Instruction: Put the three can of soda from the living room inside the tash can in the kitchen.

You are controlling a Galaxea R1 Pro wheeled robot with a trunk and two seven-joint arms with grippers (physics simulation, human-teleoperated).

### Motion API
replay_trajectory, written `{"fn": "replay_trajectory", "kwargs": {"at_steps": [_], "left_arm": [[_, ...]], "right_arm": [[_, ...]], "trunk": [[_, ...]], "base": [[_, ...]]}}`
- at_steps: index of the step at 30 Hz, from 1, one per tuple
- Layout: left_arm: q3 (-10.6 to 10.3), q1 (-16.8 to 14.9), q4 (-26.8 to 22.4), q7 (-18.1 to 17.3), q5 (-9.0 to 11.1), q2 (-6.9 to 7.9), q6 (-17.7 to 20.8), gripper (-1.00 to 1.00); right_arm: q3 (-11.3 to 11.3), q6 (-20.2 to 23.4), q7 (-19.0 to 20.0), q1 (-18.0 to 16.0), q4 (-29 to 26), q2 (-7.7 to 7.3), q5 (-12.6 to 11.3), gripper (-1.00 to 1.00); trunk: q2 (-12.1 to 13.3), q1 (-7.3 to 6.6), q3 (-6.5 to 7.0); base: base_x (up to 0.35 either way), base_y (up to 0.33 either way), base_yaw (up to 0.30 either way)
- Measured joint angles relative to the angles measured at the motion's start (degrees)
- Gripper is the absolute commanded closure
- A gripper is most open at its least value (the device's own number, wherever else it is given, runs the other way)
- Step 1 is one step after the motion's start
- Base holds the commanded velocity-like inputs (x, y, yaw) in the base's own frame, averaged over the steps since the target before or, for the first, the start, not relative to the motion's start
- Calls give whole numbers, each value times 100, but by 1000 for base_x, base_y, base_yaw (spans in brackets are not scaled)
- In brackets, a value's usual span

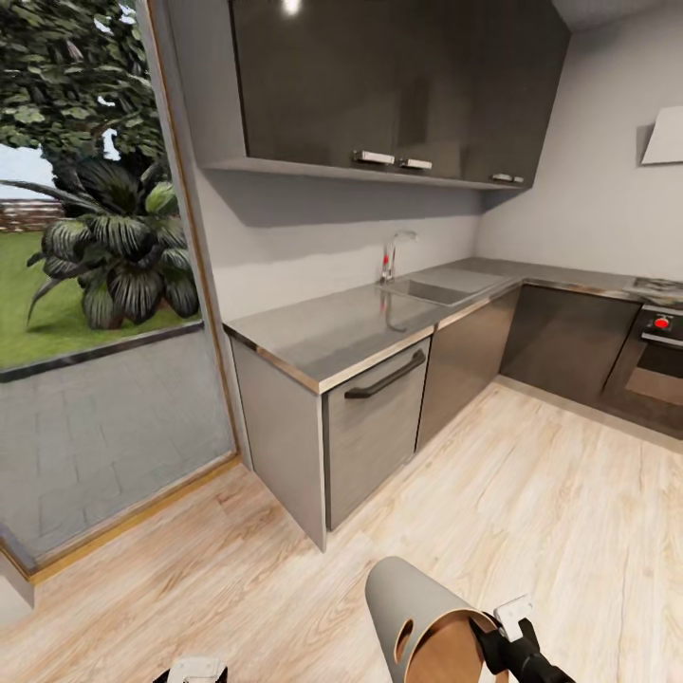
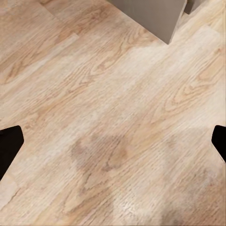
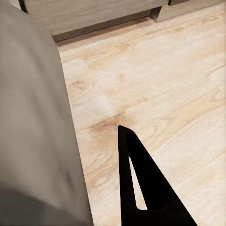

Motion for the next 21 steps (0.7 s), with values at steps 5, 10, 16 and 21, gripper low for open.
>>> {"fn": "replay_trajectory", "kwargs": {"at_steps": [5,10,16,21], "left_arm": [[-23,5,-25,0,2,-5,-110,-100],[-30,8,-40,0,7,-8,-266,-100],[-28,9,-4,0,6,-3,-448,-100],[-32,9,2,0,6,-1,-482,-100]], "right_arm": [[1,0,-4,1,2,11,-8,100],[9,0,-6,2,4,16,-8,100],[14,0,-9,1,5,20,-6,100],[11,0,-41,2,5,21,-8,100]], "trunk": [[162,-89,72],[162,-89,72],[162,-88,72],[162,-88,72]], "base": [[0,0,0],[-7,0,0],[-195,0,0],[-300,0,0]]}}
